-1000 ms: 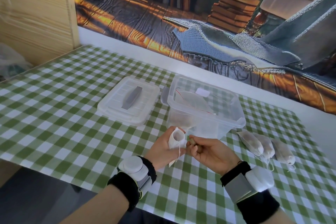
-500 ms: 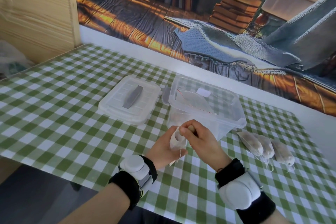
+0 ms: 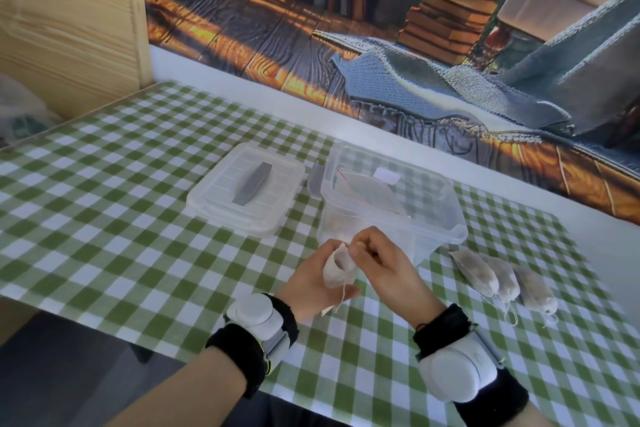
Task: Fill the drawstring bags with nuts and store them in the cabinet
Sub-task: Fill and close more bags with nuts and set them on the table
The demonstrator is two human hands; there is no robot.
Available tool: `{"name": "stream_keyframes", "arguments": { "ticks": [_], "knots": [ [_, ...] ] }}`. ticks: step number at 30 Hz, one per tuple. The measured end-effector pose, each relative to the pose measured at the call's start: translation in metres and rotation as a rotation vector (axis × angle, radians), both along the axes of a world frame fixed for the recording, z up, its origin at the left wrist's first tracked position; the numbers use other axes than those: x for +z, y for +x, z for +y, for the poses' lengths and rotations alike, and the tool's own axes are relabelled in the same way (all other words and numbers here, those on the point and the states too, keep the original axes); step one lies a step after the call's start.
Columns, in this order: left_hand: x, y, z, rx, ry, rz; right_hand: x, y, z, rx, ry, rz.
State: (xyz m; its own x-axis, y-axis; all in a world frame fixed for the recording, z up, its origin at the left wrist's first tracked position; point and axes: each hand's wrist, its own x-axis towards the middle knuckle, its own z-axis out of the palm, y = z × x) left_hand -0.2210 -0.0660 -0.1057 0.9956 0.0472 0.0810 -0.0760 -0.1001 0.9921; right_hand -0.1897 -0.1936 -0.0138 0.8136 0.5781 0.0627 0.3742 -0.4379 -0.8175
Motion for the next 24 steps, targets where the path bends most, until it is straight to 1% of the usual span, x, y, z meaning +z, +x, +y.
{"name": "stream_keyframes", "arguments": {
  "ticks": [5, 8, 11, 14, 16, 21, 24],
  "knots": [
    [0.0005, 0.0006, 0.0001, 0.008, 0.001, -0.021, -0.0066, 0.0, -0.0018, 0.04, -0.045, -0.113],
    [-0.0001, 0.0007, -0.0011, 0.004, -0.012, -0.034, -0.0052, -0.0014, -0.0022, 0.068, -0.073, -0.118],
    [-0.0001, 0.0002, -0.0004, -0.003, -0.013, -0.024, -0.004, 0.0001, -0.0042, 0.042, 0.01, -0.064],
    [0.0021, -0.0006, 0.0003, -0.009, -0.011, -0.021, -0.0049, 0.0029, -0.0057, 0.004, 0.079, -0.08],
    [0.0033, -0.0017, 0.0002, -0.01, -0.011, -0.019, -0.0041, 0.003, -0.0066, 0.019, 0.092, -0.076],
    [0.003, -0.0009, -0.0009, 0.009, -0.025, -0.006, -0.0047, 0.0038, -0.0083, 0.088, -0.019, -0.151],
    [0.002, 0.0004, -0.0019, 0.003, -0.035, 0.011, -0.007, 0.0054, -0.0082, 0.117, -0.13, -0.227]
  ]
}}
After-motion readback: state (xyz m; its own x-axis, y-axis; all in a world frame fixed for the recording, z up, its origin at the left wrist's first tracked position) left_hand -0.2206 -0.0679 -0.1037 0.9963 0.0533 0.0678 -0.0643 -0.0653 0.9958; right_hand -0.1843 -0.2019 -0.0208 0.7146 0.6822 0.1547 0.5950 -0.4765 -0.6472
